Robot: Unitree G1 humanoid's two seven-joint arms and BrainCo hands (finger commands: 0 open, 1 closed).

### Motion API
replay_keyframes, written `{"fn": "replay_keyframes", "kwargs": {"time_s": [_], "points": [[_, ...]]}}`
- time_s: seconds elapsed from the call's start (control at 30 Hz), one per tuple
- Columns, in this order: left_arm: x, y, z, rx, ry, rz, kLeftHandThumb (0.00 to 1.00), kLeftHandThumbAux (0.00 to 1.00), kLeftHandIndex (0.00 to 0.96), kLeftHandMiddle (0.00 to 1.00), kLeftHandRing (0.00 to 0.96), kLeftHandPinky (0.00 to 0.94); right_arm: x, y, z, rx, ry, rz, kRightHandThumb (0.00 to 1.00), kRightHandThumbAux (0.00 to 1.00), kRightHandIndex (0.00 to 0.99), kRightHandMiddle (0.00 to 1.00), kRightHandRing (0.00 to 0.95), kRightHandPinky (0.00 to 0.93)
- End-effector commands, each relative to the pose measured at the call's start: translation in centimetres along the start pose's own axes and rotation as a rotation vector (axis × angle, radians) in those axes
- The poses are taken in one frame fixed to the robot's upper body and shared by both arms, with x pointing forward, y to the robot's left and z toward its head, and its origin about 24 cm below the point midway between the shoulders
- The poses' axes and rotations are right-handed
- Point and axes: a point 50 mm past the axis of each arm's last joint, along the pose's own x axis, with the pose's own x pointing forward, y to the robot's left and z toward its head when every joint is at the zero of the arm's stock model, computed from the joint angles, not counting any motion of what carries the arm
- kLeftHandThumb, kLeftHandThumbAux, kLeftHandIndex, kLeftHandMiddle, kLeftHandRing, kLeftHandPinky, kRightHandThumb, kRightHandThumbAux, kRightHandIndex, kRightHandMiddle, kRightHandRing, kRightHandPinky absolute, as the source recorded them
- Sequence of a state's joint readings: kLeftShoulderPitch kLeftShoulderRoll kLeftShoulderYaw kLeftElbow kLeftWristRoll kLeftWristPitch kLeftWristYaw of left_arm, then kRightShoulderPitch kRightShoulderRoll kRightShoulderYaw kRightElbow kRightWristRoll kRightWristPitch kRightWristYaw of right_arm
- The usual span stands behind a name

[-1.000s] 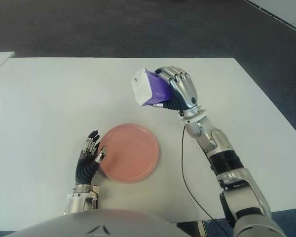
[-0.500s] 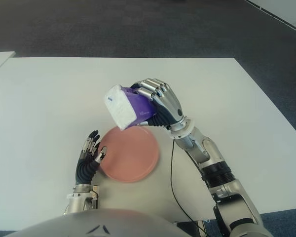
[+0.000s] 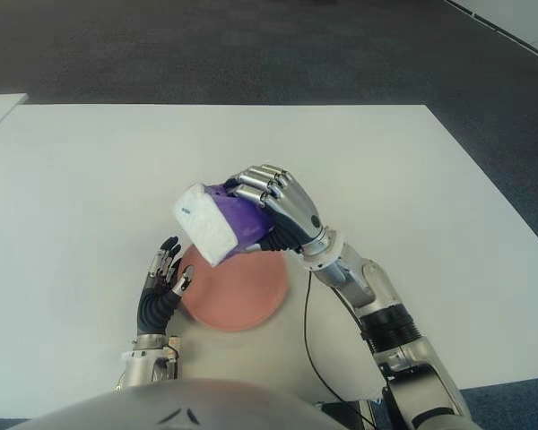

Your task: Put the tissue paper into the plate.

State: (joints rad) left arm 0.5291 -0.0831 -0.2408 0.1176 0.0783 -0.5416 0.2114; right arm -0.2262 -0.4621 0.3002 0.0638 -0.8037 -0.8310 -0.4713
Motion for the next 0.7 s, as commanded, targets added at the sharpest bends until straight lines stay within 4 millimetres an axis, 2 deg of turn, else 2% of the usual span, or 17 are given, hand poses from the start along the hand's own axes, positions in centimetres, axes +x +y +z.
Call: {"fn": "replay_keyframes", "kwargs": {"time_s": [0.03,0.43,0.7], "points": [[-0.5,-0.4,-2.0,-0.026,0.132,0.040,0.111,0.674,0.079,0.053,0.045,0.075,-0.7,1.3,0.0,0.006,0.001,0.038,0.711,0.718,0.438,0.903,0.872,0.869],[-0.6,-0.4,-2.1,-0.009,0.140,0.059,0.107,0.675,0.071,0.048,0.045,0.075,-1.9,3.3,-1.5,-0.045,0.026,0.093,0.709,0.719,0.438,0.882,0.876,0.867],[-0.6,-0.4,-1.9,-0.023,0.154,0.075,0.114,0.672,0.067,0.053,0.052,0.088,-2.4,3.8,-2.0,-0.070,0.043,0.114,0.706,0.720,0.438,0.879,0.873,0.862]]}}
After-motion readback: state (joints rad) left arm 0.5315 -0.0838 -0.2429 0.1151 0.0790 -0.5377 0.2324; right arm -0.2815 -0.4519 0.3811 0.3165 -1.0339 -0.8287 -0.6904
